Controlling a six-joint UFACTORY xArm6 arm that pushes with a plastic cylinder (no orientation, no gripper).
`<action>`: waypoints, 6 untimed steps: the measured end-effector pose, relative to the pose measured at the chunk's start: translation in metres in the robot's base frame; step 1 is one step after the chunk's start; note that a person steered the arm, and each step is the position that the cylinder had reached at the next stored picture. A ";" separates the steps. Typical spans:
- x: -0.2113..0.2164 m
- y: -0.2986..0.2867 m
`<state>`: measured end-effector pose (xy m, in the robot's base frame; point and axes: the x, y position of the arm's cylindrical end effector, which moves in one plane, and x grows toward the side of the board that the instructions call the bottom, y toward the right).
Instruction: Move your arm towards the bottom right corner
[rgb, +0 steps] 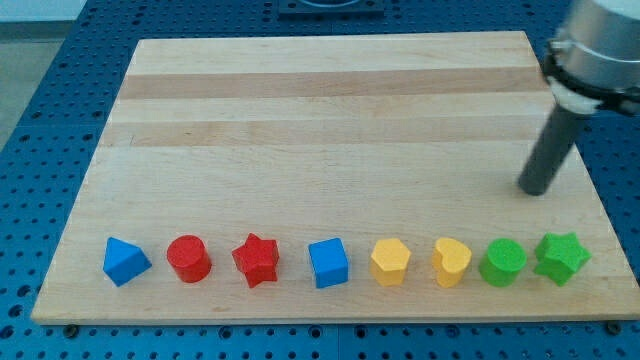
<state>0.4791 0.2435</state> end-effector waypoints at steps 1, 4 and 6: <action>0.003 0.037; 0.085 0.085; 0.137 0.055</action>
